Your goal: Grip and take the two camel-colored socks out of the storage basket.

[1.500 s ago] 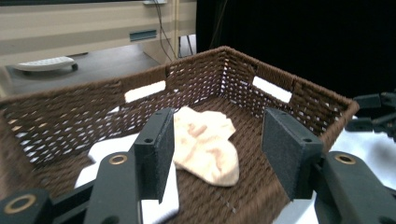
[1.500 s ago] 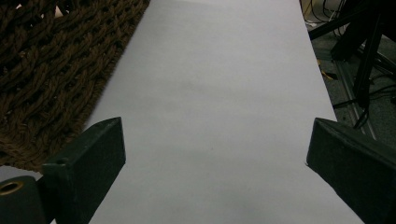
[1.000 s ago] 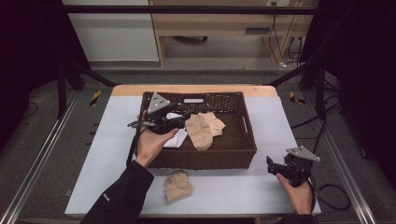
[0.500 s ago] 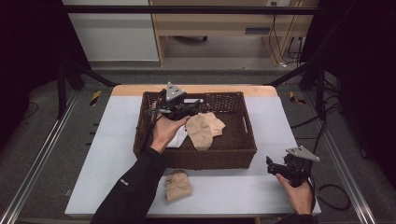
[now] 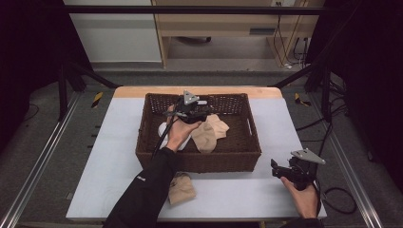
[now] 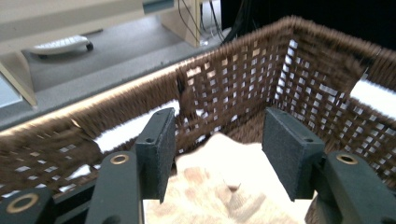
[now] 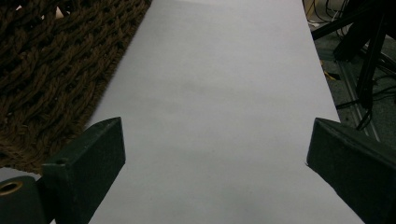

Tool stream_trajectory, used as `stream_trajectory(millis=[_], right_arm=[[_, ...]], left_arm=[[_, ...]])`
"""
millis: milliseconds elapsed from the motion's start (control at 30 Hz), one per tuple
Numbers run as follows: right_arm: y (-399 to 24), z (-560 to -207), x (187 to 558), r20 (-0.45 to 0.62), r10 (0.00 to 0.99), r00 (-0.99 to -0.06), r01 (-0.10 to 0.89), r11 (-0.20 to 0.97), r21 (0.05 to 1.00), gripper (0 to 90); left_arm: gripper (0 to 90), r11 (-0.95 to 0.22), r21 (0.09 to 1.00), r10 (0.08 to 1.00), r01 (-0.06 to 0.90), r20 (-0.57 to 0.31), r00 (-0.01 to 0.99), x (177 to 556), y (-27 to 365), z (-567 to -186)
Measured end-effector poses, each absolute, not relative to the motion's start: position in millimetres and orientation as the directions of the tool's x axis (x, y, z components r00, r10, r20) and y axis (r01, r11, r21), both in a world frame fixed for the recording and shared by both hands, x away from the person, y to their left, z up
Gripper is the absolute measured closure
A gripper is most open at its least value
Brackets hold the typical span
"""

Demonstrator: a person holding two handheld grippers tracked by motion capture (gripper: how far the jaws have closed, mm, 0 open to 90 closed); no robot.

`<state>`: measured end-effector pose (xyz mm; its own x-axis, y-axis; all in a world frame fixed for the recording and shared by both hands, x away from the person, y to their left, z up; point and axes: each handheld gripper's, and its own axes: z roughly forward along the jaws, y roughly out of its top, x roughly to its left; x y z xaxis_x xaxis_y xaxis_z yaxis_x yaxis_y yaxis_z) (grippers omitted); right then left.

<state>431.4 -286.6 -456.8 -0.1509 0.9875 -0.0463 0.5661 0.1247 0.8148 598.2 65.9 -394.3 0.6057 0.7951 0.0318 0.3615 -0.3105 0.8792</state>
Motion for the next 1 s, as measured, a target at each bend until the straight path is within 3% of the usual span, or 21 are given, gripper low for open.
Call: stream_trajectory(millis=[267,467,733,1000], right_arm=[[-286,-458,432,-0.049,0.987,-0.155,0.574,0.130,0.809,4.7],[-285,-459,433,-0.052,0.986,-0.157,0.578,0.134,0.805,4.7],[-284,-459,433,-0.052,0.987,-0.154,0.582,0.133,0.803,4.9],[-284,-459,434,-0.050,0.987,-0.154,0.586,0.132,0.800,5.1]], left_arm=[[46.2,-0.392,0.833,0.766,0.389,0.062,0.640,600,56,-415],[47.1,-0.402,0.808,0.764,0.431,0.037,0.645,602,52,-423],[46.4,-0.496,0.743,0.756,0.449,0.115,0.645,602,48,-433],[44.3,-0.529,0.702,0.743,0.476,0.112,0.660,604,45,-442]])
